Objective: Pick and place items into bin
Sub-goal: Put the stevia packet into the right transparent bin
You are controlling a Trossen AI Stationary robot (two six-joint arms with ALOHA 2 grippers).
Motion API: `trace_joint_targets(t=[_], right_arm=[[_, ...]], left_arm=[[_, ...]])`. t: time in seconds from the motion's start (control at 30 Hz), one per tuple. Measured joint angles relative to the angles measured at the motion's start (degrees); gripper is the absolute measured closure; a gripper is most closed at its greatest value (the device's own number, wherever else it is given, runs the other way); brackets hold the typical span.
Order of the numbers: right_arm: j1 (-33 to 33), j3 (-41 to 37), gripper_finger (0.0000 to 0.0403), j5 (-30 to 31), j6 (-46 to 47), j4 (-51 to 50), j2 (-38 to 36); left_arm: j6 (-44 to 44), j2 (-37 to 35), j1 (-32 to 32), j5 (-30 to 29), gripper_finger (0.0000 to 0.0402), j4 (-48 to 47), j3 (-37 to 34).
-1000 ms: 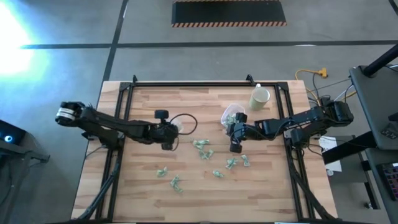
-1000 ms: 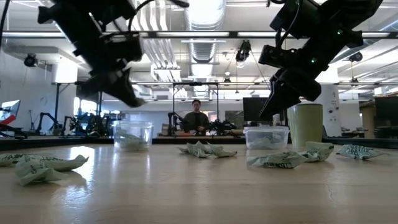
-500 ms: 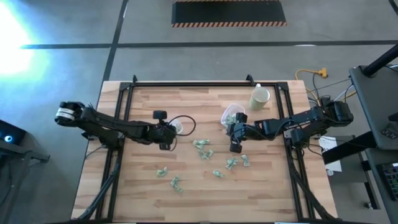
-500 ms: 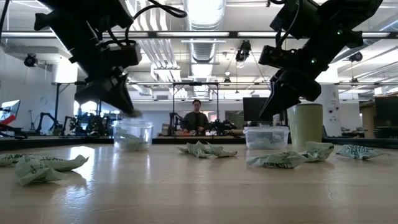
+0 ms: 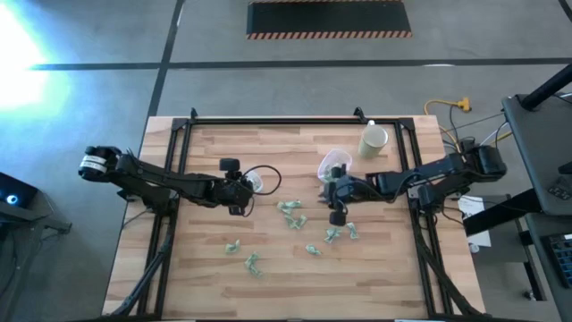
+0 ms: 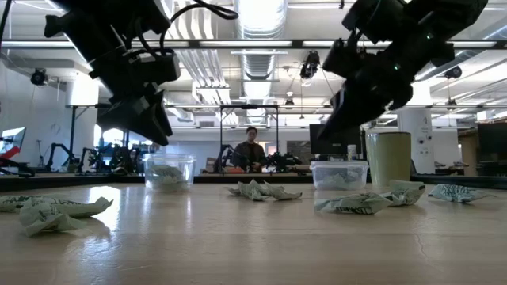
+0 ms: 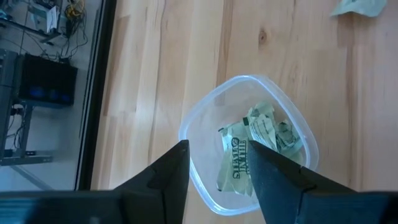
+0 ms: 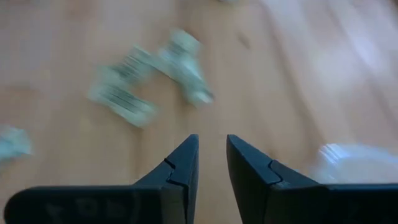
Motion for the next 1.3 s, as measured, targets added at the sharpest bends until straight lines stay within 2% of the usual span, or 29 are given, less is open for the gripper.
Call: trace_joint_targets(t=[0.13, 0.23, 0.57, 0.97, 1.3], right_arm=[[0.34, 0.0, 0.0331, -8.87, -2.68, 7.96, 2.7], [1.31, 0.03, 0.0327, -12.82, -4.63, 12.47, 5.99], [2.08, 5.25, 0.031, -12.73, -6.62, 13.37, 16.46], [2.12, 7.38, 0.0314, -12.8, -7.25, 12.14, 17.29], [2.12, 7.34, 0.0285, -12.92, -6.33, 12.58, 17.68]], left_arm=[[-0.01, -0.03, 0.0, 0.0, 0.0255, 0.0, 0.32], [-0.01, -0.03, 0.0, 0.0, 0.0255, -0.02, 0.32], [-0.01, -0.04, -0.02, 0.0, 0.0255, -0.23, 0.32], [-0.01, -0.05, -0.02, 0.0, 0.0255, -0.26, 0.32], [-0.04, -0.05, -0.02, -0.02, 0.0255, -0.24, 0.3]])
